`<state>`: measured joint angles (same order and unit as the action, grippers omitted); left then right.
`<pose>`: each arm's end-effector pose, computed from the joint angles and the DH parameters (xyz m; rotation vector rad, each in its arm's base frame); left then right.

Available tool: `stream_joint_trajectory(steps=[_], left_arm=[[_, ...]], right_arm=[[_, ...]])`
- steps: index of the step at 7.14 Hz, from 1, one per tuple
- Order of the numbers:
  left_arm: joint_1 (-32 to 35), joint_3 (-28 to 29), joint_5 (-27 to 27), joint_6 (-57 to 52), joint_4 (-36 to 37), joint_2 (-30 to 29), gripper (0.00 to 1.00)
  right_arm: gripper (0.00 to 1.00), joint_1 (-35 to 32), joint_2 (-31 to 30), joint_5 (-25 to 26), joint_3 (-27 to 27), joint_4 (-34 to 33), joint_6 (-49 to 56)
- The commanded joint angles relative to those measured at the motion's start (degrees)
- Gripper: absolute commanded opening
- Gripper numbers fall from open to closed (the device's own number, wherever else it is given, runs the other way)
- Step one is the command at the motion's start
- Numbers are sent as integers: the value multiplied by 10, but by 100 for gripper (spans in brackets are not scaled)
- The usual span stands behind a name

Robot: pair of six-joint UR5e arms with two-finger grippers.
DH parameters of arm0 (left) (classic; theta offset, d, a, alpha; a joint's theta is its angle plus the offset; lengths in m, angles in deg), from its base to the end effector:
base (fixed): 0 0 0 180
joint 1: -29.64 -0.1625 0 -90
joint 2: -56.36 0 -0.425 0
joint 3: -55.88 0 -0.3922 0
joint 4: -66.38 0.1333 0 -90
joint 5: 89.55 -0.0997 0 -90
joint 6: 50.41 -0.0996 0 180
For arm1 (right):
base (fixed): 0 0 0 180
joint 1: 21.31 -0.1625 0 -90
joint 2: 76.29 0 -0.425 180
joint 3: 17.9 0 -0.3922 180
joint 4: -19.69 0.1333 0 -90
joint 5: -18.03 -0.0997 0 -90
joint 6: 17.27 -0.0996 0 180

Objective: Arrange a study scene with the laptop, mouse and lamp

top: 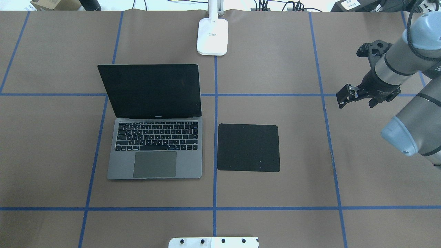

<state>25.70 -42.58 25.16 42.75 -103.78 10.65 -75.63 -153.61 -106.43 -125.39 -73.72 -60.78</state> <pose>0.1617 -0.0807 0.6914 -0.4559 0.7348 0.1795 -0.2632 -0.4984 0.4085 -0.0273 -0.7428 -0.0101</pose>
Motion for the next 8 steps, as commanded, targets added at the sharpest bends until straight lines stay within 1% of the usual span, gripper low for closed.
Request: stream_joint_trajectory(steps=[1, 8], left_arm=[[-12, 9, 0, 1, 0, -2, 100], [-41, 38, -2, 1, 0, -26, 100]], right_arm=[[100, 0, 0, 0, 0, 1, 0], [100, -1, -4, 3, -12, 1, 0]])
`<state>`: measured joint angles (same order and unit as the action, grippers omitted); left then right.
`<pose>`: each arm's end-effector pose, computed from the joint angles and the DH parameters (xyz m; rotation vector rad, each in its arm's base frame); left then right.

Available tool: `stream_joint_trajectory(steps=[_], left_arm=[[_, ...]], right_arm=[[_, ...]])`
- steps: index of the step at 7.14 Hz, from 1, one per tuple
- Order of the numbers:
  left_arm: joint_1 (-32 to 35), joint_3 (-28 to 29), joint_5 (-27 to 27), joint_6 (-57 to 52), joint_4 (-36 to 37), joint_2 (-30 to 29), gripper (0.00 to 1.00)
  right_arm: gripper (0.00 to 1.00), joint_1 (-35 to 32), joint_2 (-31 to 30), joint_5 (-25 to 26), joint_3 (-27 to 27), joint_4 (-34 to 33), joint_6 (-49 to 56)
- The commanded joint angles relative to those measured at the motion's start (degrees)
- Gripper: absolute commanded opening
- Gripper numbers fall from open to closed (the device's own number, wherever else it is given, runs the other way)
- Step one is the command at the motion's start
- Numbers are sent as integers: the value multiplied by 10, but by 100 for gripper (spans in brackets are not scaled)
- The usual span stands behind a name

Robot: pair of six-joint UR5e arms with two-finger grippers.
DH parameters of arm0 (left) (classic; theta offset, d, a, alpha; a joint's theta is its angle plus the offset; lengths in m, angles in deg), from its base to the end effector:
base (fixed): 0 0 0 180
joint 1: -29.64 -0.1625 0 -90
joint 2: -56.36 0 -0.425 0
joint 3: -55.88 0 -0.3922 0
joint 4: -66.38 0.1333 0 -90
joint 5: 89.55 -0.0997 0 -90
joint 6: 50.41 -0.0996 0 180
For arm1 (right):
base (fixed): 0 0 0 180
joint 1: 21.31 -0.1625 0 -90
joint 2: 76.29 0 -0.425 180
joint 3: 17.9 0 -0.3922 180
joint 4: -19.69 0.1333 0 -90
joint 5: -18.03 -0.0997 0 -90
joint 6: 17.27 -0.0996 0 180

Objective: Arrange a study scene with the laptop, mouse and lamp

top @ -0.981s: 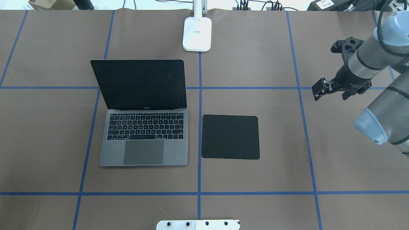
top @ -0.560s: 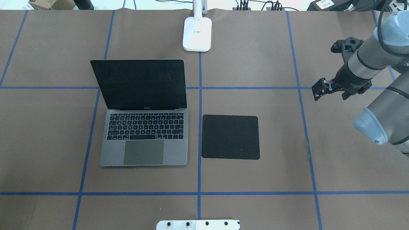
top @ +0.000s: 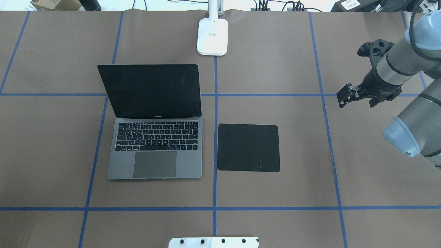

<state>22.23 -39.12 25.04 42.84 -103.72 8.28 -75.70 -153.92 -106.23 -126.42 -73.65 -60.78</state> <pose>0.1748 -0.0699 0.7121 -0.4763 0.7015 0.2299 -0.2598 -0.4954 0.4032 -0.0138 -0.7483 -0.0123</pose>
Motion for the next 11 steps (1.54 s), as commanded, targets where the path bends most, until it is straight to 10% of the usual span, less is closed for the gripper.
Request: stream_joint_trajectory(steps=[1, 11], left_arm=[[-9, 12, -2, 0, -1, -8, 100], [-24, 17, -2, 0, -4, -11, 99]], right_arm=[[100, 1, -2, 1, -2, 0, 0], [100, 3, -2, 12, -9, 0, 0]])
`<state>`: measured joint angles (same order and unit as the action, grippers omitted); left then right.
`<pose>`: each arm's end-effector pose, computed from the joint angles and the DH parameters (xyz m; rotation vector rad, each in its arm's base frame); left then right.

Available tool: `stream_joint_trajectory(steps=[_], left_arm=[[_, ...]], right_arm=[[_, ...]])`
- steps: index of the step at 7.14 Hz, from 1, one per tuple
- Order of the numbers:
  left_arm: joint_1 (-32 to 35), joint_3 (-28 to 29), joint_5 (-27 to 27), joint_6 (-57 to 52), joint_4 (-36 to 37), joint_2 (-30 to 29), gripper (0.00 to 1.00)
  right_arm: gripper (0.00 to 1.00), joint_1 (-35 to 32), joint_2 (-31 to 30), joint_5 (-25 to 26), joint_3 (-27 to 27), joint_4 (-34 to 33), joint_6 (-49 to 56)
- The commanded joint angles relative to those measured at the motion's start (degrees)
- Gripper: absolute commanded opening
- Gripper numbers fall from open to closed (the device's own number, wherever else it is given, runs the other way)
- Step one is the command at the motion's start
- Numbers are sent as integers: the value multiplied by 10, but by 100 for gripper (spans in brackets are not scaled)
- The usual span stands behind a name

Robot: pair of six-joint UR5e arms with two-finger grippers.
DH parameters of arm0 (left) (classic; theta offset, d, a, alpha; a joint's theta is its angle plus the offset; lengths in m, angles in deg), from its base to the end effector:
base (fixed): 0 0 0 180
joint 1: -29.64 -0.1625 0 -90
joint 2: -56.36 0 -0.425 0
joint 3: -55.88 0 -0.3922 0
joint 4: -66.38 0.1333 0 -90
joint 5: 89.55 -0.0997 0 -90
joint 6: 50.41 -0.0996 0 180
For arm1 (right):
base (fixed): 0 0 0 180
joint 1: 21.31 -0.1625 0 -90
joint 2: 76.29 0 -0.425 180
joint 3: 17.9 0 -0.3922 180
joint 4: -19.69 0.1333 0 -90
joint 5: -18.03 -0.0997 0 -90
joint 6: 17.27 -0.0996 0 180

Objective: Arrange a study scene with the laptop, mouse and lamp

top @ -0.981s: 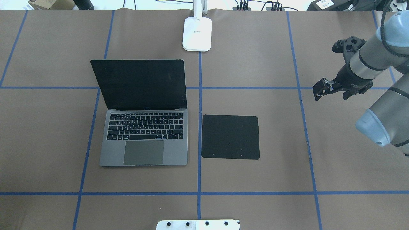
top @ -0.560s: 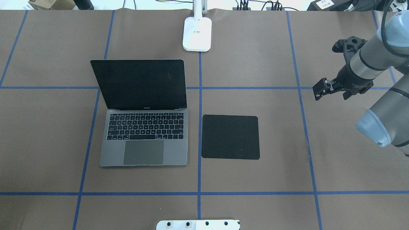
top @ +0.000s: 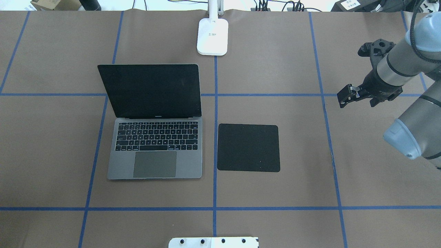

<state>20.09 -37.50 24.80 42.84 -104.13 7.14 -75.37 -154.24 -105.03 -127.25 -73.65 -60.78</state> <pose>0.1817 -0.0630 0.7206 -0.4856 0.6925 0.2632 -0.2593 -0.4922 0.4006 0.0048 -0.7383 -0.0152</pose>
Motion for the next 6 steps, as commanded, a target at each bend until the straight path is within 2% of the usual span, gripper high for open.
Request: stream_joint_trajectory(steps=[1, 2, 3, 4, 5, 6], left_arm=[[-5, 4, 0, 0, 0, -4, 99], [-6, 10, 0, 0, 0, -11, 99], [-6, 11, 0, 1, 0, -13, 85], [-6, 11, 0, 8, -1, -13, 57], [-6, 11, 0, 12, -12, -11, 35], [-6, 11, 0, 14, -34, 0, 18]], right_arm=[[100, 0, 1, 0, -1, 0, 0], [100, 0, 1, 0, -2, 0, 0], [100, 0, 1, 1, -2, 0, 0], [100, 1, 2, 1, -2, 0, 0], [100, 1, 2, 1, -2, -1, 0], [100, 1, 1, 0, -2, 0, 0]])
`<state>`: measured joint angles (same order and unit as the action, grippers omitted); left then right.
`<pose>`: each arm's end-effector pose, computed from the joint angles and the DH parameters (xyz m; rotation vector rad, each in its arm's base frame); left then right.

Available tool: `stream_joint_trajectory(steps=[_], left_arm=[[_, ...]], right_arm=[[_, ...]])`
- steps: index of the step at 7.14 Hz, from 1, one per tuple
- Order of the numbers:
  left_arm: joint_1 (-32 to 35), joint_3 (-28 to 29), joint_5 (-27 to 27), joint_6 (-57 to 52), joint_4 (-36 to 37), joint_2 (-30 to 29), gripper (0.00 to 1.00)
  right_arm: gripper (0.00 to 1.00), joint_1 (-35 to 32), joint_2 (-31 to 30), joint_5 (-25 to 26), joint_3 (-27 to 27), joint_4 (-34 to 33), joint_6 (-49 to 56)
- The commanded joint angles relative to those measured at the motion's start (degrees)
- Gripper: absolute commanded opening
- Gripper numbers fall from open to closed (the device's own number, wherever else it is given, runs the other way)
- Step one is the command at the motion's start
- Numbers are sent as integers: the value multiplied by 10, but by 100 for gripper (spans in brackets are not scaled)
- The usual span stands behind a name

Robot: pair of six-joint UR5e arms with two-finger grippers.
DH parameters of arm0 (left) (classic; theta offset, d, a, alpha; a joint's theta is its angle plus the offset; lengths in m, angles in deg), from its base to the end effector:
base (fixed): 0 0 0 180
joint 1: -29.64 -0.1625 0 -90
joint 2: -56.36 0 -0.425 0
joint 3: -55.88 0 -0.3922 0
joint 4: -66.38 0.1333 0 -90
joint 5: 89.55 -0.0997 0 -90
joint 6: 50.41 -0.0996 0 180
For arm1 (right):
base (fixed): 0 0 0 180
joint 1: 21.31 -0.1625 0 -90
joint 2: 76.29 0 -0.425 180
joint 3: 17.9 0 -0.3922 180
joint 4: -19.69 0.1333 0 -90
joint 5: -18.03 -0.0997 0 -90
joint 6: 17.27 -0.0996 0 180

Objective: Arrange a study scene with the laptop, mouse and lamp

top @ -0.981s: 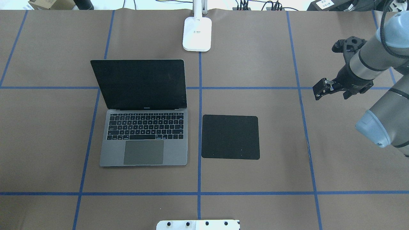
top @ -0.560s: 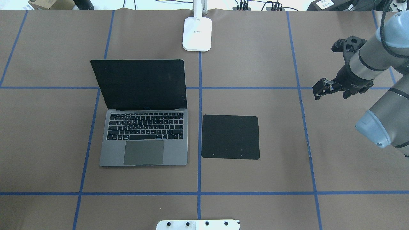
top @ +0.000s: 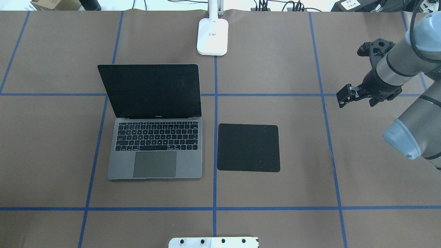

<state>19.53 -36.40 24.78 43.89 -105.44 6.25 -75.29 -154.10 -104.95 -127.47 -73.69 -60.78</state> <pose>0.1864 -0.0605 0.7235 -0.4962 0.7044 0.2588 -0.2599 -0.4919 0.3976 0.0095 -0.7406 -0.0178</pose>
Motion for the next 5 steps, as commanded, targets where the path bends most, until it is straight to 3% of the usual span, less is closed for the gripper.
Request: stream_joint_trajectory(steps=[1, 2, 5], left_arm=[[-1, 0, 0, 3, -39, 20, 8], [0, 0, 1, 3, -51, 28, 0], [3, -5, 1, 6, -81, 35, 0]], right_arm=[[100, 0, -1, -1, 1, -1, 0], [100, 0, -1, 0, 1, -1, 0], [100, 0, 3, -2, 1, -1, 0]])
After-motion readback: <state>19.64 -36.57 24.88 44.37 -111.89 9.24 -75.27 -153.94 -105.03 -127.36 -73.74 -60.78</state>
